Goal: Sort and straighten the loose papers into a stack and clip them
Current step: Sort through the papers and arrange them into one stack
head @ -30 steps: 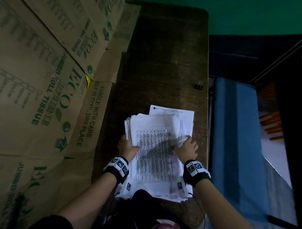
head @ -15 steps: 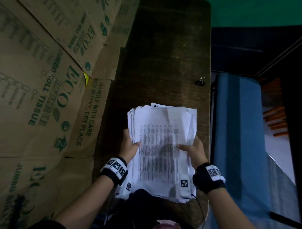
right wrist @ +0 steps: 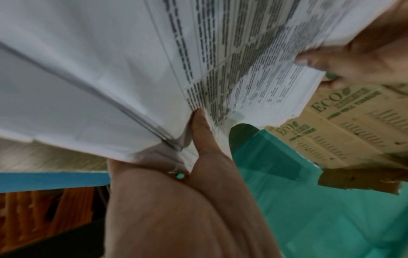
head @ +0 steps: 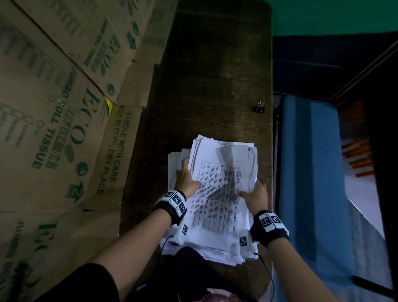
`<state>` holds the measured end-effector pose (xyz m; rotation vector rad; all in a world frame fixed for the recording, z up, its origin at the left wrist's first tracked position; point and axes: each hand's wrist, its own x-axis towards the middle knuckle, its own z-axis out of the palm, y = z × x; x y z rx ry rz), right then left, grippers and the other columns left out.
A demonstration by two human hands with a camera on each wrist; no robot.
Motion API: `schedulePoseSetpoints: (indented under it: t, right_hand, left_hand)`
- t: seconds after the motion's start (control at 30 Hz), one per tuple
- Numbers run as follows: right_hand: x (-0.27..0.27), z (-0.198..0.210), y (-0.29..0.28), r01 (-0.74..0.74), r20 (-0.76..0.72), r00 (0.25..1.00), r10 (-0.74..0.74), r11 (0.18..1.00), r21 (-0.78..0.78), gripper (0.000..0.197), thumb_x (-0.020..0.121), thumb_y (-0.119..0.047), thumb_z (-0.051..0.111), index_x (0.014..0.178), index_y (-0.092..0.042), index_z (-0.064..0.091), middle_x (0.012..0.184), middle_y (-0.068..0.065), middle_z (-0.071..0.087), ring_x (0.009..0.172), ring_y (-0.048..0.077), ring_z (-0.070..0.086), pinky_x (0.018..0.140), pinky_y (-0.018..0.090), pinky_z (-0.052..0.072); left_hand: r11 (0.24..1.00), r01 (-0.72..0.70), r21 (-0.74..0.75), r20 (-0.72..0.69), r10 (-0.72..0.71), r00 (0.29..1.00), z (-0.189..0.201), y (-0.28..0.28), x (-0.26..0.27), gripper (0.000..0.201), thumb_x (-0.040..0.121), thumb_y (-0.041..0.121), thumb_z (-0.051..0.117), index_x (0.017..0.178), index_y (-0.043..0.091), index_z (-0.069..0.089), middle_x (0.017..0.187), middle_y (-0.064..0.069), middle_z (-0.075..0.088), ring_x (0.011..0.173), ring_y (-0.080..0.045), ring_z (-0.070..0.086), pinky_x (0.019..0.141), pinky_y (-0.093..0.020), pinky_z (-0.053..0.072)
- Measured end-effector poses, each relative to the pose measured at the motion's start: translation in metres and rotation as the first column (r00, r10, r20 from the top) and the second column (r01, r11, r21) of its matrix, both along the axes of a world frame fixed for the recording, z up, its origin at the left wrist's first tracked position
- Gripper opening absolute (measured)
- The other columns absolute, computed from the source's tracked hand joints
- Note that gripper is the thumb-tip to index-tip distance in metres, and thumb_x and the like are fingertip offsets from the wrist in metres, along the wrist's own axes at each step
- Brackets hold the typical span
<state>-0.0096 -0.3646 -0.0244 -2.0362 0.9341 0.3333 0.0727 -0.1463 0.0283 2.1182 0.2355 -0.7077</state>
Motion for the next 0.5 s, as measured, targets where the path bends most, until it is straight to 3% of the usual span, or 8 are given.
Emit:
schedulePoseSetpoints:
  t: [0.03,0.1,0.2,0.3,0.4,0.5]
  right_hand:
    - [-0.001,-0.001,0.002,-0.004,0.013,1.0,0.004,1.0,-0.017,0.05,0.068,-0.022,0.084,0.111,-0.016,0.061,0.112,0.012,0.064,0.117,0.037,0.055,0.095,0.051,0.051]
    - [-0.001,0.008,0.009,-0.002,0.039,0.999,0.003,1.0,-0.028,0.052,0.072,-0.016,0.082,0.118,-0.012,0.059,0.12,0.014,0.06,0.122,0.037,0.051,0.099,0.052,0.048]
    - [-0.003,0.023,0.016,0.046,0.094,0.994,-0.048,0.999,0.024,0.05,0.076,-0.007,0.078,0.121,-0.006,0.056,0.116,0.013,0.063,0.109,0.031,0.061,0.091,0.036,0.051]
    - [-0.004,0.034,0.02,0.025,0.12,0.992,-0.034,0.997,0.078,0.046,0.077,-0.005,0.077,0.119,-0.004,0.058,0.108,0.007,0.067,0.098,0.024,0.065,0.083,0.03,0.052]
    - [-0.003,0.037,0.029,-0.045,0.054,0.998,0.04,0.995,0.091,0.058,0.078,-0.007,0.078,0.127,-0.003,0.047,0.12,0.013,0.061,0.111,0.031,0.06,0.091,0.039,0.052]
    - [-0.003,0.034,0.038,-0.105,-0.095,0.99,0.104,0.994,-0.008,0.087,0.077,-0.012,0.079,0.143,-0.005,0.022,0.145,0.023,0.035,0.134,0.042,0.035,0.105,0.05,0.036]
  left_hand:
    - [1.0,-0.003,-0.01,0.005,0.003,1.0,0.002,0.001,0.001,0.073,0.08,0.001,0.066,0.131,0.031,0.025,0.125,-0.01,0.055,0.091,-0.02,0.059,0.063,-0.022,0.048]
    - [1.0,-0.009,-0.022,-0.005,0.009,1.0,0.006,0.002,0.001,0.068,0.084,-0.001,0.061,0.134,0.027,0.023,0.124,-0.007,0.059,0.09,-0.018,0.059,0.068,-0.023,0.048]
    - [1.0,0.008,-0.019,-0.048,-0.009,0.999,0.012,0.007,-0.002,0.067,0.09,0.001,0.057,0.14,0.021,0.017,0.136,-0.008,0.05,0.117,-0.026,0.055,0.087,-0.026,0.042]
    - [0.998,-0.025,0.059,-0.064,0.029,0.998,0.012,0.019,-0.007,0.062,0.092,0.006,0.057,0.14,0.017,0.021,0.14,-0.009,0.047,0.124,-0.03,0.05,0.094,-0.034,0.043]
    - [0.988,-0.058,0.142,-0.079,0.07,0.994,0.005,0.032,-0.017,0.068,0.092,0.009,0.057,0.147,0.012,0.018,0.148,-0.014,0.037,0.133,-0.031,0.041,0.099,-0.033,0.039]
    - [0.956,-0.011,0.294,-0.042,0.025,0.999,-0.002,0.036,-0.027,0.075,0.089,0.016,0.061,0.148,0.012,0.016,0.148,-0.018,0.027,0.137,-0.035,0.026,0.108,-0.039,0.031]
